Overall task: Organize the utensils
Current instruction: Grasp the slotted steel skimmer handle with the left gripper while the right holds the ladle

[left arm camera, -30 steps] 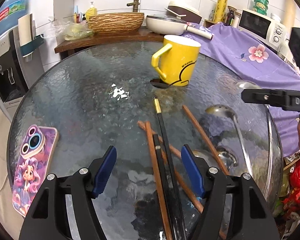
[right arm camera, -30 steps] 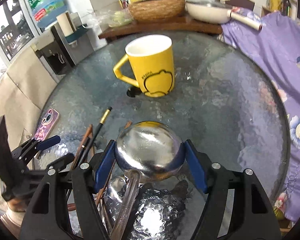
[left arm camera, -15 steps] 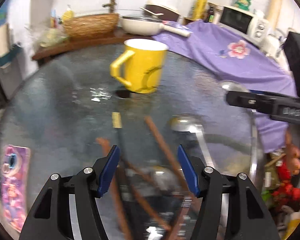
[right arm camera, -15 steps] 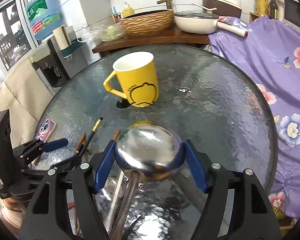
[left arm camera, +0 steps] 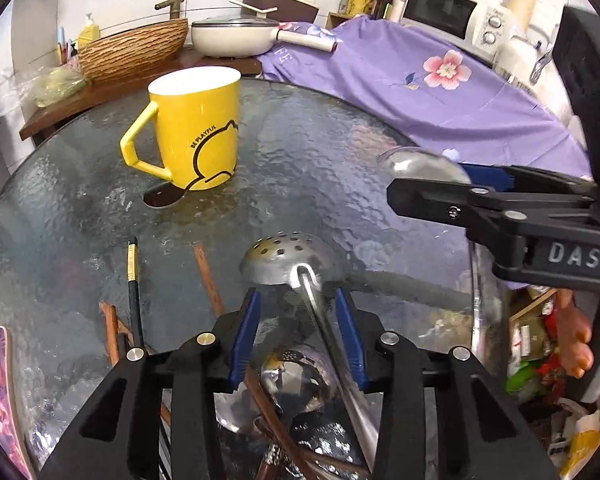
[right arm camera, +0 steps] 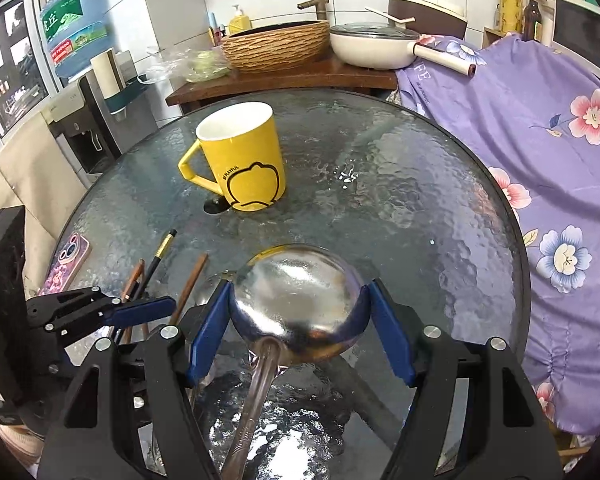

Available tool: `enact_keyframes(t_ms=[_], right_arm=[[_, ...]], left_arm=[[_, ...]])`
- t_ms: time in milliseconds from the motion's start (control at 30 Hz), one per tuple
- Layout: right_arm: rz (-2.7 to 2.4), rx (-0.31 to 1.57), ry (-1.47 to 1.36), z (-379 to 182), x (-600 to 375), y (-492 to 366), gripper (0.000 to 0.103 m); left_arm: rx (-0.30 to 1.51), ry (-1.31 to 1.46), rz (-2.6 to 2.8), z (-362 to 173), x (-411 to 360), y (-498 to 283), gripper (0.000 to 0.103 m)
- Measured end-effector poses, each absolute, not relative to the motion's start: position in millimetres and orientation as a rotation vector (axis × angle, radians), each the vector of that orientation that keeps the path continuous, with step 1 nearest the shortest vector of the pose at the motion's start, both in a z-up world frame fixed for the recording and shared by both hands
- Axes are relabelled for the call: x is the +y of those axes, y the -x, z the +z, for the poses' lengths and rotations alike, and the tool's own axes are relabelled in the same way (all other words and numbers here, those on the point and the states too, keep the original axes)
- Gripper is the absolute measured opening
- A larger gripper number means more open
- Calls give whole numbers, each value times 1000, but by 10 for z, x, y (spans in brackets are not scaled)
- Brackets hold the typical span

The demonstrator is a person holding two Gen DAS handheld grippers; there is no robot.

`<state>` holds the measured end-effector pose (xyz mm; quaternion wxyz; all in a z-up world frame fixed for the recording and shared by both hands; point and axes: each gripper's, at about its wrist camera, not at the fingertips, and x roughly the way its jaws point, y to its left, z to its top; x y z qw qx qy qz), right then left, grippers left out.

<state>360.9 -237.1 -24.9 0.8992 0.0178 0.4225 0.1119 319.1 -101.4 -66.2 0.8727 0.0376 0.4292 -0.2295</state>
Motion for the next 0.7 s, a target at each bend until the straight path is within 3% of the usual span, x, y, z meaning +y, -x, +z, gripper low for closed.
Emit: enact_keyframes(t_ms=[133, 267, 433, 700], right_arm=[[220, 884, -29, -368, -2370, -3604, 69], [211, 876, -20, -406, -2362, -3598, 69], [214, 856, -17, -381, -2344, -3584, 69], [223, 810, -12, -238, -2342, -3536, 69]], left_arm=[[907, -76, -477, -725, -1095, -3208, 31], [919, -75, -469, -790, -1125, -3265, 16], [906, -27, -476, -769, -1090, -3293, 10], [822, 35, -497, -527, -1028, -3222, 9]])
